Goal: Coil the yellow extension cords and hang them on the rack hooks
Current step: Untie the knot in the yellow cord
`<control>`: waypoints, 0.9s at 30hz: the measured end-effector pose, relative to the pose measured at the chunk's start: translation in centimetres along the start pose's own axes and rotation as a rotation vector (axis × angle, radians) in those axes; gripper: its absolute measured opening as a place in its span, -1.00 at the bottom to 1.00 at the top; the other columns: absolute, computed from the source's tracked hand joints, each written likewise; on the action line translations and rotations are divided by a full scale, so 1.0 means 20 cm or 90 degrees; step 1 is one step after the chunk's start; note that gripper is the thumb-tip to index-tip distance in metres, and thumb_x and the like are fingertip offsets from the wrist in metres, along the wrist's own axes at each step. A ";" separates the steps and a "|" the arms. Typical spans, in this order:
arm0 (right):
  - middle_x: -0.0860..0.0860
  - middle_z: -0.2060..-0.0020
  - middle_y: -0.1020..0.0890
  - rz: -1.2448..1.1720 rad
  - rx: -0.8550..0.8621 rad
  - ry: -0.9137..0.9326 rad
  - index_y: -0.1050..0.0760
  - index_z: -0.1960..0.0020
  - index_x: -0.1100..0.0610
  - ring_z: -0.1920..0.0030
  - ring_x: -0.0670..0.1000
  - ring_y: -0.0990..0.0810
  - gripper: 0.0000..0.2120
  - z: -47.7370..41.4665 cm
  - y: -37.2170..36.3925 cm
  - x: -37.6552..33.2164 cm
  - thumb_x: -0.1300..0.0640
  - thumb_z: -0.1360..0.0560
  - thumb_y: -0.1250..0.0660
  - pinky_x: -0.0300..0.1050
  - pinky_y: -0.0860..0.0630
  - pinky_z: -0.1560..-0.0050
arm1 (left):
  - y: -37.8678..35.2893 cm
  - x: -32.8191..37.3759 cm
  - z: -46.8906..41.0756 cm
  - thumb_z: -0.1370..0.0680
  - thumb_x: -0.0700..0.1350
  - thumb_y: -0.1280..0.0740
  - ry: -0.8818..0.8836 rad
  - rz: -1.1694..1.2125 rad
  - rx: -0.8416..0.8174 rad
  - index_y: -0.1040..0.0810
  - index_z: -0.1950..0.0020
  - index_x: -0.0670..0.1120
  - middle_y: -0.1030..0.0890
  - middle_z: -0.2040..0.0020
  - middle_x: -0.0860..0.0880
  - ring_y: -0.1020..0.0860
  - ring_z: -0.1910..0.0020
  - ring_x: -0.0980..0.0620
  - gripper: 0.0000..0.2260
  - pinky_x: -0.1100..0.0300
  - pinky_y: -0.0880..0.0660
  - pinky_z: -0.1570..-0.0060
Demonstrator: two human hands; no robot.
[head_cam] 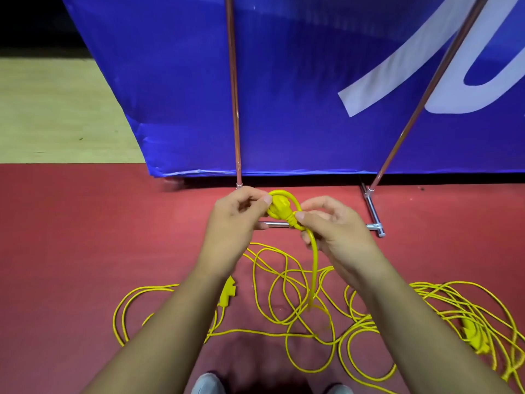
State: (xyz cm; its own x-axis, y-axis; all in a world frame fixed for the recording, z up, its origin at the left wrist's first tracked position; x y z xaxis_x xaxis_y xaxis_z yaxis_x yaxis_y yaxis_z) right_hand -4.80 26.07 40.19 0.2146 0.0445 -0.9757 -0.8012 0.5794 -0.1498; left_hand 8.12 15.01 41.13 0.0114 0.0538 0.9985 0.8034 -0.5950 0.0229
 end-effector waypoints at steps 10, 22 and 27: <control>0.19 0.25 -0.60 -0.004 -0.016 0.011 -0.58 0.06 0.13 0.39 0.03 -0.48 -0.82 -0.04 -0.01 0.04 0.18 -0.35 -0.42 0.00 -0.35 0.25 | -0.02 -0.01 -0.06 -0.46 -0.06 -0.36 0.235 0.235 -0.107 -0.52 0.01 -0.14 -0.62 0.17 -0.08 -0.63 0.21 -0.06 -0.81 0.04 -0.60 0.27; 0.08 0.27 -0.67 0.071 -0.005 0.034 -0.50 0.07 0.08 0.33 0.10 -0.69 -0.92 -0.03 -0.07 0.02 0.22 -0.58 -0.29 -0.04 -0.51 0.21 | 0.02 -0.03 -0.06 -0.51 -0.37 -0.32 0.154 0.137 -0.077 -0.36 -0.06 -0.15 -0.63 0.25 -0.14 -0.60 0.41 0.01 -0.77 0.21 -0.57 0.27; 0.17 0.26 -0.54 0.054 0.038 0.054 -0.40 0.06 0.10 0.32 0.24 -0.69 -0.89 0.00 -0.12 -0.01 0.20 -0.63 -0.18 0.14 -0.63 0.22 | 0.01 -0.03 -0.05 -0.51 -0.39 -0.31 0.126 0.148 -0.130 -0.40 -0.03 -0.16 -0.66 0.32 -0.07 -0.61 0.38 -0.01 -0.81 0.20 -0.55 0.24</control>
State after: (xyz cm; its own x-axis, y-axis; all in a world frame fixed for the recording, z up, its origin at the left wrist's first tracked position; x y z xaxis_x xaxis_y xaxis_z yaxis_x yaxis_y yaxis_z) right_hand -2.93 24.64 40.71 0.0985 0.0281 -0.9947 -0.7789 0.6243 -0.0595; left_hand 7.72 14.07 40.68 0.0476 -0.2458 0.9681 0.6571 -0.7223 -0.2157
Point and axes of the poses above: each hand's wrist, its own z-axis away from the middle knuckle, its own y-axis out of the back of the hand, x = y × z, the point moved 2 cm from there along -z, towards the middle knuckle
